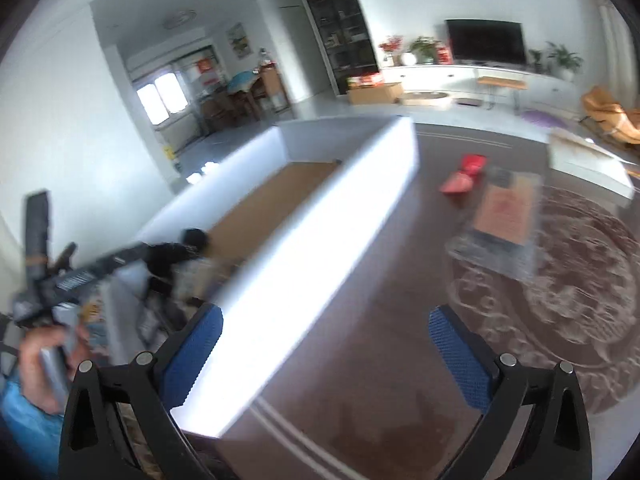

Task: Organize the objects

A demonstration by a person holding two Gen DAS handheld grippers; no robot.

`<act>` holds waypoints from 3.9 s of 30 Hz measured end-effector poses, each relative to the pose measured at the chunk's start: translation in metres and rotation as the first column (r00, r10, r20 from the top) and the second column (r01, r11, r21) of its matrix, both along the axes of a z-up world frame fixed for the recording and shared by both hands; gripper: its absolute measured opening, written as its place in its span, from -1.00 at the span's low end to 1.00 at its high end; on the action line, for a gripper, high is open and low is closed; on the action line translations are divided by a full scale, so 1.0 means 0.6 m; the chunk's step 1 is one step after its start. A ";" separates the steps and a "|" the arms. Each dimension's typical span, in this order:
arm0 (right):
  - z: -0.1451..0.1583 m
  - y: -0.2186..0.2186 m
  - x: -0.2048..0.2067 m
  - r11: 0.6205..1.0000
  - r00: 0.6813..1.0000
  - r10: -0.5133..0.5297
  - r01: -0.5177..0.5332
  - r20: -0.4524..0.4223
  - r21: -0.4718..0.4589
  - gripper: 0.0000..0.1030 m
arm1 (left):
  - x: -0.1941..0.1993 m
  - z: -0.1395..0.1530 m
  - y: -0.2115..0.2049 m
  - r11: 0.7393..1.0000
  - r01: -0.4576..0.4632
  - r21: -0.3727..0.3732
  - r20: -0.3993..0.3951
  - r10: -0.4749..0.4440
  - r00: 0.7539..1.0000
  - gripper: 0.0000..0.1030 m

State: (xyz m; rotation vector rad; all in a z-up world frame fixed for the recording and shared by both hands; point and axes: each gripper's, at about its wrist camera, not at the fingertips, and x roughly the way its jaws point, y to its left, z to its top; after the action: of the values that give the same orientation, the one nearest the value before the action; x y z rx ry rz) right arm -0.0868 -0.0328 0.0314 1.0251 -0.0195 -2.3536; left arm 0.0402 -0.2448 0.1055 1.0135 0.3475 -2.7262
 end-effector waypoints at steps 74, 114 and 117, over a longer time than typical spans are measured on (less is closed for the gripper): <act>-0.138 0.273 -0.031 0.873 0.908 -0.416 0.383 0.048 0.303 1.00 | -0.192 -0.209 0.396 0.916 0.392 -0.084 0.243 -0.363 0.900 1.00; -0.058 0.130 -0.321 0.943 0.899 -0.326 0.288 0.292 0.165 1.00 | -0.187 -0.206 0.395 0.911 0.407 -0.068 0.233 -0.382 0.894 1.00; -0.081 0.080 -0.395 0.920 0.864 -0.385 0.331 0.324 0.212 1.00 | -0.186 -0.204 0.390 0.913 0.406 -0.042 0.212 -0.389 0.897 1.00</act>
State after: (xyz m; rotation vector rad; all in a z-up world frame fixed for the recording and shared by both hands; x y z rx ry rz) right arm -0.3237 0.0151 -0.0174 1.6434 -0.1928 -2.4819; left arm -0.0713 -0.0110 -0.0168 1.4595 -0.0177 -2.9153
